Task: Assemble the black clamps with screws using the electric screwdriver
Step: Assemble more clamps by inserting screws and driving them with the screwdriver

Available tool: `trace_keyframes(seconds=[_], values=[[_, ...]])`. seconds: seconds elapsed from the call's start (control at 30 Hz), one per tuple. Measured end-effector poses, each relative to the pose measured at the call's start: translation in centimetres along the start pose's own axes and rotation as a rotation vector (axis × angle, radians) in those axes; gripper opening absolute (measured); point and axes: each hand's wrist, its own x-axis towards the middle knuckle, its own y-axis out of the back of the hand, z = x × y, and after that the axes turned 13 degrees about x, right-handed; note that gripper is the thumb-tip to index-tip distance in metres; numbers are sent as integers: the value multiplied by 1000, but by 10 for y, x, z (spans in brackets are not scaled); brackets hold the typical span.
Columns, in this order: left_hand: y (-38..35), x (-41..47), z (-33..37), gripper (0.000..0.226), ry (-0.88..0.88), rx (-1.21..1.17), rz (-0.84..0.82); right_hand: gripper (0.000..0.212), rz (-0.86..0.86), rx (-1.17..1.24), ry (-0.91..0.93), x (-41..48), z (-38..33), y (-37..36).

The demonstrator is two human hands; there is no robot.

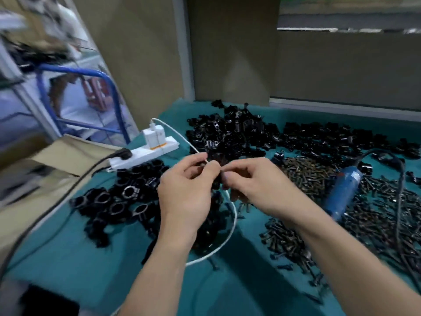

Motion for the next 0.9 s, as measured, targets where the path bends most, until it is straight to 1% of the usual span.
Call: trace_keyframes(seconds=[0.07, 0.13, 0.2, 0.27, 0.3, 0.37, 0.4, 0.47, 0.53, 0.6, 0.67, 0.7, 0.77, 0.83, 0.9], values=[[25, 1, -6, 41, 31, 68, 110, 16, -16, 109, -3, 19, -9, -36], [45, -3, -11, 51, 44, 83, 115, 17, -7, 235, -56, 35, -14, -65], [62, -4, -17, 60, 65, 126, 94, 28, 7, 289, -103, 46, -13, -83], [73, -6, -20, 59, 48, 242, 102, 44, 14, 327, -155, 50, -9, -91], [75, -8, -21, 56, 18, 340, 123, 48, 25, 350, -179, 50, -7, -90], [69, -14, -23, 52, -93, 528, 165, 48, 82, 371, -204, 44, 0, -81], [61, -19, -24, 51, -161, 579, 153, 47, 127, 355, -210, 38, 4, -71], [40, -28, -26, 51, -267, 620, 65, 44, 241, 213, -200, 24, 15, -45], [18, -34, -30, 52, -334, 644, -50, 42, 324, -79, -191, 4, 24, -18], [-4, -35, -35, 56, -412, 725, -134, 44, 328, -330, -226, -13, 29, -5], [-22, -34, -39, 64, -506, 878, -194, 37, 279, -546, -280, -27, 35, -5], [-29, -33, -42, 69, -529, 967, -228, 33, 257, -615, -296, -33, 39, -7], [-39, -31, -44, 73, -526, 1099, -280, 30, 254, -624, -307, -41, 45, -6], [-43, -30, -46, 72, -517, 1136, -292, 31, 288, -523, -288, -45, 47, 0], [-51, -32, -44, 71, -558, 1144, -291, 29, 309, -458, -260, -47, 47, 9]])
